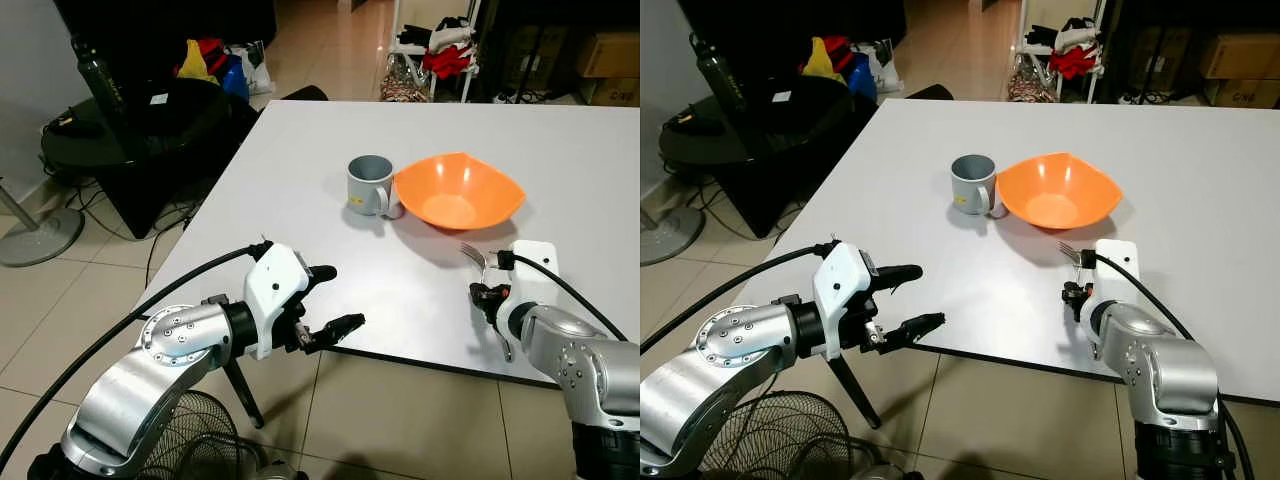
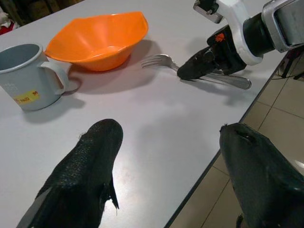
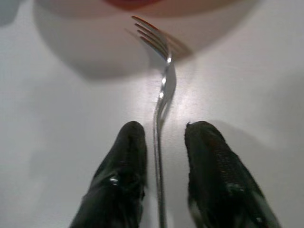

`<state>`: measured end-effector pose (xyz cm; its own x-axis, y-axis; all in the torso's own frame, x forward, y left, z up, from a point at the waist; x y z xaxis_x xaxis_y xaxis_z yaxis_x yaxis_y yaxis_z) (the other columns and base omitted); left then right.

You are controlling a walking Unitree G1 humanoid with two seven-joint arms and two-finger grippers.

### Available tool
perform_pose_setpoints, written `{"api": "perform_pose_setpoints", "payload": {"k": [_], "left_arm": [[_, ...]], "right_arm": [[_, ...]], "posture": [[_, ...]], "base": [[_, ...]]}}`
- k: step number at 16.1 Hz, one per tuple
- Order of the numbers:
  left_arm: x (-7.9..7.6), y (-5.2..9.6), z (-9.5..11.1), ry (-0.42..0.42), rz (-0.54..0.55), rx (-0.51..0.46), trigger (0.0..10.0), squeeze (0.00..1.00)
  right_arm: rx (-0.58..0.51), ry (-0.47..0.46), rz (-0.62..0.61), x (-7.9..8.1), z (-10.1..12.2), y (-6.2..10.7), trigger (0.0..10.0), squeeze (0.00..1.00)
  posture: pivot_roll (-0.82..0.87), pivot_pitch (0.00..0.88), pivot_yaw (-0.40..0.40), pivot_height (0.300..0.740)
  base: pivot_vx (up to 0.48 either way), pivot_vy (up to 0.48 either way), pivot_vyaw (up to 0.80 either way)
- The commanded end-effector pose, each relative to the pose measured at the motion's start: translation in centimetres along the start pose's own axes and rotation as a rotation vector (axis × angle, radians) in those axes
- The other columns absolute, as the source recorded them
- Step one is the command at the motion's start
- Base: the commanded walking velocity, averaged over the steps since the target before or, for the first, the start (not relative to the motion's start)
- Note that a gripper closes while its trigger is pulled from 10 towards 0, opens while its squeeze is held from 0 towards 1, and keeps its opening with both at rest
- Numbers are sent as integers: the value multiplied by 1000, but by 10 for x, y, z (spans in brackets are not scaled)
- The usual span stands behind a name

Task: Setting the table

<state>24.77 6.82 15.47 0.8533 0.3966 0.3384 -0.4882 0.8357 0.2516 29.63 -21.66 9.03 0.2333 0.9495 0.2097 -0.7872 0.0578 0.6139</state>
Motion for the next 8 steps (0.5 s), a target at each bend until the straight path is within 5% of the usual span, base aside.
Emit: {"api": "perform_pose_setpoints", "payload": {"k": [1, 2, 8], "left_arm": [[4, 1, 1, -18, 5, 1, 10000, 0], [4, 1, 1, -17, 5, 1, 10000, 0], [5, -2, 0, -14, 1, -1, 10000, 0]], "right_arm": [[9, -6, 3, 2, 1, -1, 1608, 0], [11, -17, 8, 2, 1, -1, 0, 0], [1, -35, 27, 2, 6, 2, 0, 0]], "posture": [[81, 0, 119, 740], [81, 0, 119, 740], [60, 0, 129, 740]], "base": [[0, 0, 0], [0, 0, 0], [0, 0, 0]]}}
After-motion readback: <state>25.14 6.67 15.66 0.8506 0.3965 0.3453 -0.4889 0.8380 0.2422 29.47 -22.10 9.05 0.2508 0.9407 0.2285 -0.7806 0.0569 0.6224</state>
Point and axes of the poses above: a point about 5 cm out from each wrist's last joint towards the gripper, its own y axis pointing back from the gripper into the wrist, its own z axis along the axis of the wrist's last joint, x = y × z, the point moved 4 cm from there along -y, pointing out of the wrist towards the gripper, and after that the axes turned 15 degrees about -y, right-handed, at the moved point
